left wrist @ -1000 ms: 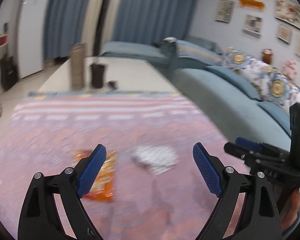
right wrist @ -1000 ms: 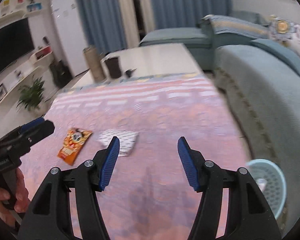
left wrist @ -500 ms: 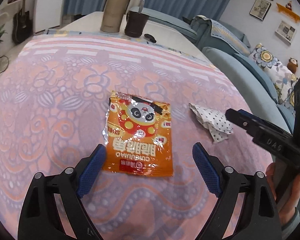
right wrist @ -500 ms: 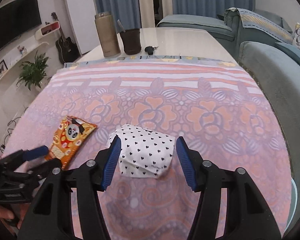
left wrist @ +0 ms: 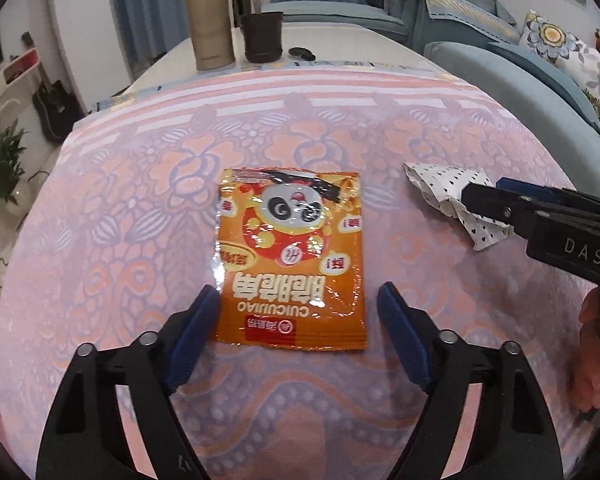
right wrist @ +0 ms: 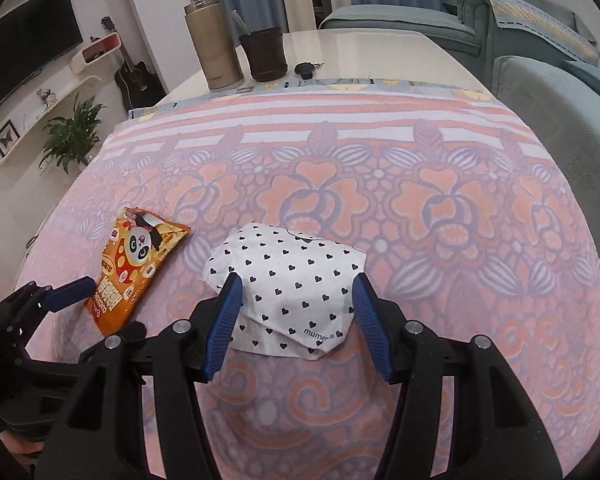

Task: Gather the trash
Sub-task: 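Grasp the orange snack bag with the left tool while the right tool grasps the polka-dot tissue, then carry the snack bag and tissue over the wastebasket with both tools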

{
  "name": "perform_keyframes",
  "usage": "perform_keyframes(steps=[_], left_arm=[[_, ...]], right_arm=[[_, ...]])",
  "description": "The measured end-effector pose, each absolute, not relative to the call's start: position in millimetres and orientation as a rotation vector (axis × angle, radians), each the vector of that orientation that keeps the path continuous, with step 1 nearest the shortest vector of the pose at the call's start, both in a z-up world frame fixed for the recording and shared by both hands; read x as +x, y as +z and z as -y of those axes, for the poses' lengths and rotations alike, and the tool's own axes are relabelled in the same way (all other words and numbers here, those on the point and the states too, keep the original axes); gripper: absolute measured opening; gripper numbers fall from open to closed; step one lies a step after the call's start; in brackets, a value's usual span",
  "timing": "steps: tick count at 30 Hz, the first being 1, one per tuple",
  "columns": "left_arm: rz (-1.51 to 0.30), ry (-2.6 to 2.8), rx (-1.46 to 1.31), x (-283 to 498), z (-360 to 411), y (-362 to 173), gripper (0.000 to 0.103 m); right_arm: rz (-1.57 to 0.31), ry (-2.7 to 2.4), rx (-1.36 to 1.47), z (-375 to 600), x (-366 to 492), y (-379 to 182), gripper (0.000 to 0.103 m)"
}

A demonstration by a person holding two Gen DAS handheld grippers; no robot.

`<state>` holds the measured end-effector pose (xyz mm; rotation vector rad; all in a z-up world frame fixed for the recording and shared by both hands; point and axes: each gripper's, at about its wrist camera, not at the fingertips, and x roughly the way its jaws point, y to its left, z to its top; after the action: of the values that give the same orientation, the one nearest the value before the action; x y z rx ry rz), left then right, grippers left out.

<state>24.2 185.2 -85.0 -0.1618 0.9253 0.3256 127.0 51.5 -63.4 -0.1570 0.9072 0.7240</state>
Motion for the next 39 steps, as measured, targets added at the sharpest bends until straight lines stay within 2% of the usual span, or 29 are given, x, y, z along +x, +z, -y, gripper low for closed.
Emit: perform_keyframes(steps=[1, 7, 8, 9, 11, 12, 15, 16, 19, 23, 25, 29, 36, 38, 39], left_arm=[[-0.921, 0.330, -0.163, 23, -186, -84, 0.067], [-0.881, 0.332, -0.213, 14, -194, -82, 0.055], [-0.873, 0.340, -0.222, 12, -195, -82, 0.047], [-0.863, 0.347, -0.239, 10, -199, -81, 0.044], [-0.845, 0.349, -0.283, 5, -205, -80, 0.032], [-0.833, 0.343, -0.310, 2, -209, -80, 0.030], [-0.804, 0.322, -0.376, -3, -217, -80, 0.018], [-0.797, 0.310, -0.398, -5, -219, -80, 0.006], [-0.791, 0.286, -0.445, -6, -224, -83, 0.006], [-0.779, 0.262, -0.431, -5, -219, -81, 0.005], [-0.768, 0.256, -0.429, -6, -219, -80, 0.005], [-0.747, 0.246, -0.424, -10, -217, -77, 0.005], [-0.737, 0.238, -0.447, -12, -220, -77, 0.005], [-0.734, 0.233, -0.441, -12, -221, -77, 0.005], [-0.732, 0.232, -0.439, -12, -221, -76, 0.005]], right_arm=[[-0.905, 0.725, -0.159, -52, 126, -63, 0.054], [-0.875, 0.745, -0.161, -51, 121, -58, 0.054], [-0.870, 0.746, -0.160, -51, 121, -57, 0.054], [-0.866, 0.745, -0.161, -51, 120, -57, 0.056], [-0.860, 0.744, -0.175, -53, 119, -56, 0.064], [-0.857, 0.740, -0.185, -55, 119, -55, 0.067], [-0.864, 0.742, -0.229, -65, 120, -57, 0.067], [-0.871, 0.729, -0.255, -71, 120, -59, 0.067], [-0.895, 0.693, -0.333, -83, 120, -68, 0.066], [-0.874, 0.687, -0.365, -88, 115, -68, 0.052], [-0.857, 0.701, -0.363, -87, 112, -67, 0.025], [-0.862, 0.744, -0.336, -83, 110, -65, 0.009], [-0.882, 0.735, -0.182, -43, 121, -49, 0.009], [-0.890, 0.724, -0.217, -45, 121, -52, 0.014], [-0.895, 0.728, -0.233, -47, 120, -53, 0.022]])
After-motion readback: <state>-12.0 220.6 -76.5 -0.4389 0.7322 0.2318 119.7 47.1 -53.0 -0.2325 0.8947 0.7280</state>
